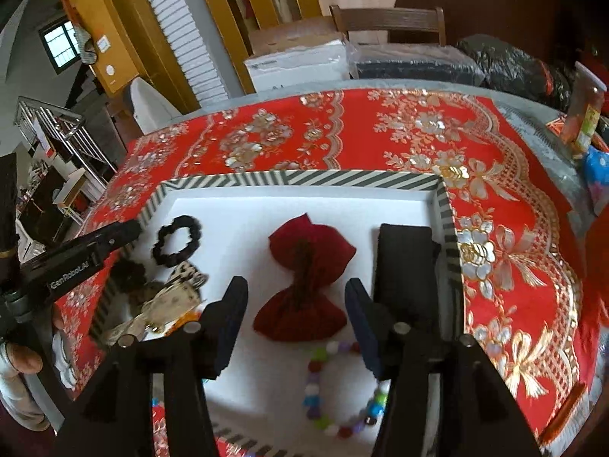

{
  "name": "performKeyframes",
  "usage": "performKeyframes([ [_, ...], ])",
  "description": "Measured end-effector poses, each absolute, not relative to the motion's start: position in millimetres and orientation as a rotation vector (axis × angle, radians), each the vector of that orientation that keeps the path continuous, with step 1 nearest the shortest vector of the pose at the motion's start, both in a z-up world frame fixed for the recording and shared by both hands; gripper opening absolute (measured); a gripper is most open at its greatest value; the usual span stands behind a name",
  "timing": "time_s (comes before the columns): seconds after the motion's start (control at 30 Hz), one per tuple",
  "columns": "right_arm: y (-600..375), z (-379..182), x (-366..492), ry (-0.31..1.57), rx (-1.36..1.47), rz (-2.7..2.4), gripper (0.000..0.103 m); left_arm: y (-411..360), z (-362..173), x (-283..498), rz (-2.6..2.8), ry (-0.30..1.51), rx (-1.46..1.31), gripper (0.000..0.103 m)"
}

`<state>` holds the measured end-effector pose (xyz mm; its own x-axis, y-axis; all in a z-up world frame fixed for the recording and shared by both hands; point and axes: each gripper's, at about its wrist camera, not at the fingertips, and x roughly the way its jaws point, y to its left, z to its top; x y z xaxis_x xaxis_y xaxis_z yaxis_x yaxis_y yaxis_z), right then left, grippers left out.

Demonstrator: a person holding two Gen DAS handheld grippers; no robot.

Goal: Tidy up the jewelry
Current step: 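Open both tools to release the scrunchie and bow in the tray, then lift both tools out of the tray back over the pile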

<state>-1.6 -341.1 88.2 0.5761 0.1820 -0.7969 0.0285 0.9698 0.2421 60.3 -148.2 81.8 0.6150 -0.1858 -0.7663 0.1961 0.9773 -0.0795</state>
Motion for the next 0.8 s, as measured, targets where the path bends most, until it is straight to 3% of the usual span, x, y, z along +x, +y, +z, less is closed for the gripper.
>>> performKeyframes([
  [0.8, -326.4, 111.2, -113.1, 0.912, 0.221, 0.079, 0.061, -152.4, 109.1, -63.3, -0.248, 0.773, 0.077, 0.037],
])
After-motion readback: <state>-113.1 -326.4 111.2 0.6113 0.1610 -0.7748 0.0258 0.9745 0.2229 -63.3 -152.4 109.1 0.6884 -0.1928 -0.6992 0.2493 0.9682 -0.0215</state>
